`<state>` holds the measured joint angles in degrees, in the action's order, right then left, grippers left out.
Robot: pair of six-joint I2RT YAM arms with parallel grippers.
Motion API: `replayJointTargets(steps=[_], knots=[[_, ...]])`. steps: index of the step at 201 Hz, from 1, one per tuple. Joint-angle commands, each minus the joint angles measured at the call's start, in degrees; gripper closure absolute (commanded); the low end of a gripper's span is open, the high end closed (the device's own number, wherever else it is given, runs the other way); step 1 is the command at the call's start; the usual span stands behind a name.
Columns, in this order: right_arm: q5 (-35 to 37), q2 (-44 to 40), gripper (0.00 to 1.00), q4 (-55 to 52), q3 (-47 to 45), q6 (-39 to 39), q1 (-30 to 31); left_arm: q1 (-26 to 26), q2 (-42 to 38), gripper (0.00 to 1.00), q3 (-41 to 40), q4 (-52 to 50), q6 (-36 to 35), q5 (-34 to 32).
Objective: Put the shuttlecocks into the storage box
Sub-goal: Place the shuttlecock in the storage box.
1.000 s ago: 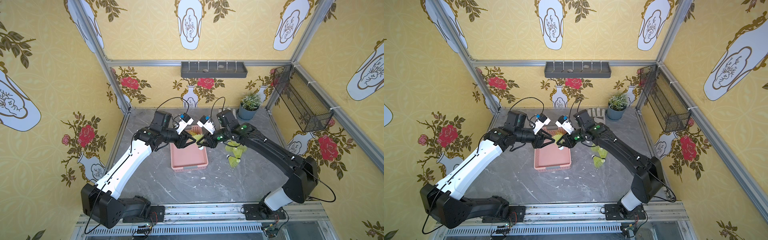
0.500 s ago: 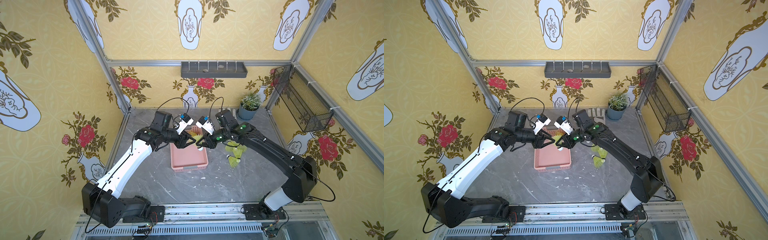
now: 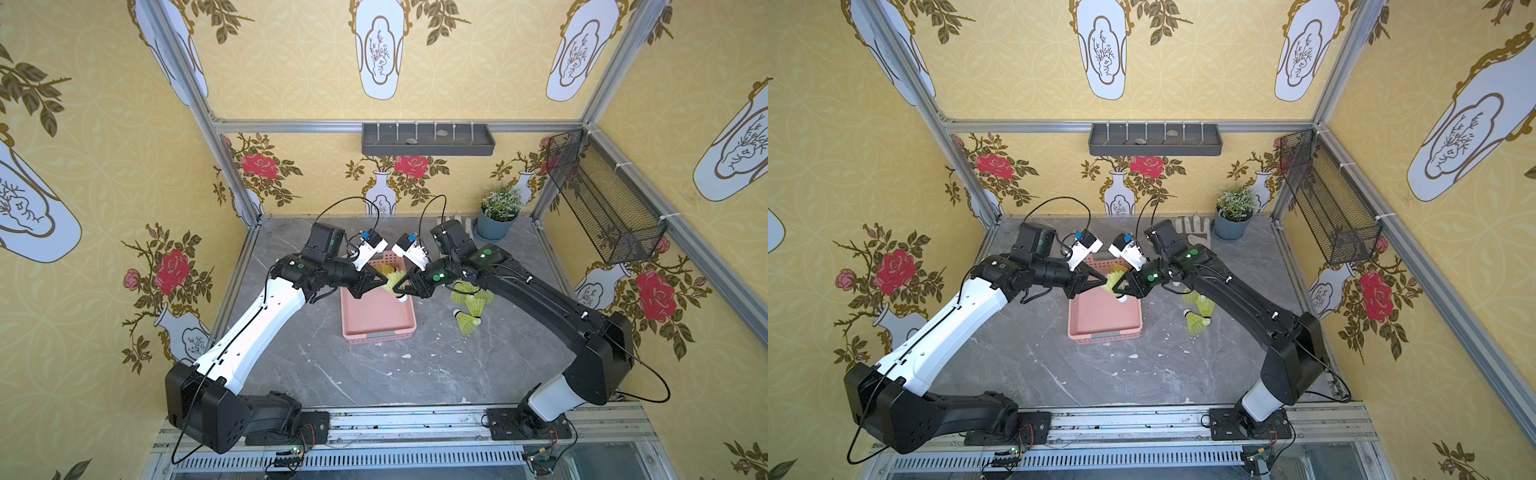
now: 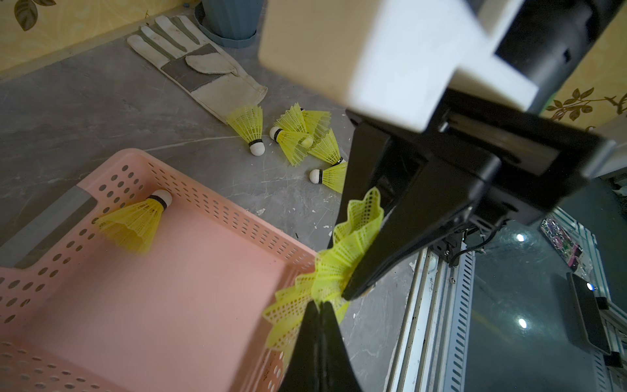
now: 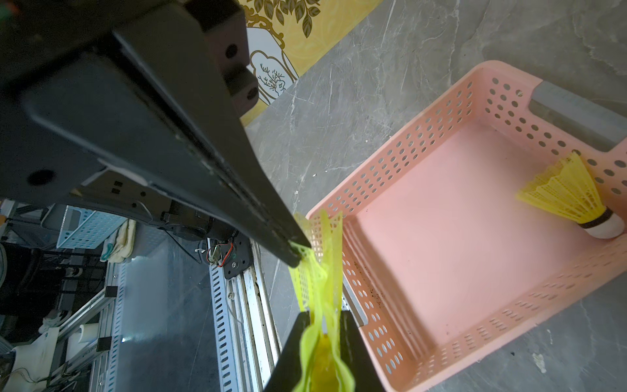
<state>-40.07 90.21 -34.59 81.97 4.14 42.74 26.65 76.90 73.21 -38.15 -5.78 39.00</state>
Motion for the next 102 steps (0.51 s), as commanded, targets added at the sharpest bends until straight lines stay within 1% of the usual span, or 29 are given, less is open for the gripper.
replayJointTargets(steps=[1,12,19,25,31,35,45,55,73,85,102], knots=[[1.0,-0.4,0.81,1.1,-0.2,0.0,0.0,0.0,-0.2,1.00,-0.7,1.1,1.2,-0.2],[2.3,-0.6,0.76,1.6,-0.6,-0.5,-0.1,0.0,-0.9,1.00,-1.5,2.8,2.7,-1.5],[3.4,-0.9,0.70,2.2,-1.2,-1.0,-0.3,0.0,-1.4,1.00,-2.3,4.6,4.1,-2.6],[4.5,-1.2,0.64,2.9,-1.7,-1.6,-0.5,0.0,-2.1,1.00,-3.1,6.2,5.4,-3.2],[5.7,-1.7,0.54,3.7,-2.3,-2.2,-0.7,0.0,-2.7,1.00,-3.9,8.1,7.0,-3.9],[6.6,-2.0,0.49,4.4,-2.8,-2.8,-0.9,0.0,-3.1,1.00,-4.6,9.3,7.9,-4.4],[8.2,-2.8,0.43,6.1,-4.3,-4.1,-1.5,0.0,-4.0,1.00,-6.2,12.2,10.4,-5.2],[10.6,-3.8,0.34,7.8,-5.8,-5.6,-2.1,0.0,-4.7,1.00,-7.9,15.5,13.4,-6.3],[14.5,-5.8,0.28,11.3,-8.8,-8.6,-3.6,0.0,-5.8,1.00,-11.2,21.7,19.5,-8.9],[16.3,-7.0,0.28,13.1,-10.6,-10.2,-4.6,0.0,-5.9,1.00,-13.0,25.1,22.9,-11.1],[20.6,-8.8,0.27,15.1,-12.8,-12.7,-5.7,0.0,-5.7,1.00,-15.3,28.8,28.2,-16.6]])
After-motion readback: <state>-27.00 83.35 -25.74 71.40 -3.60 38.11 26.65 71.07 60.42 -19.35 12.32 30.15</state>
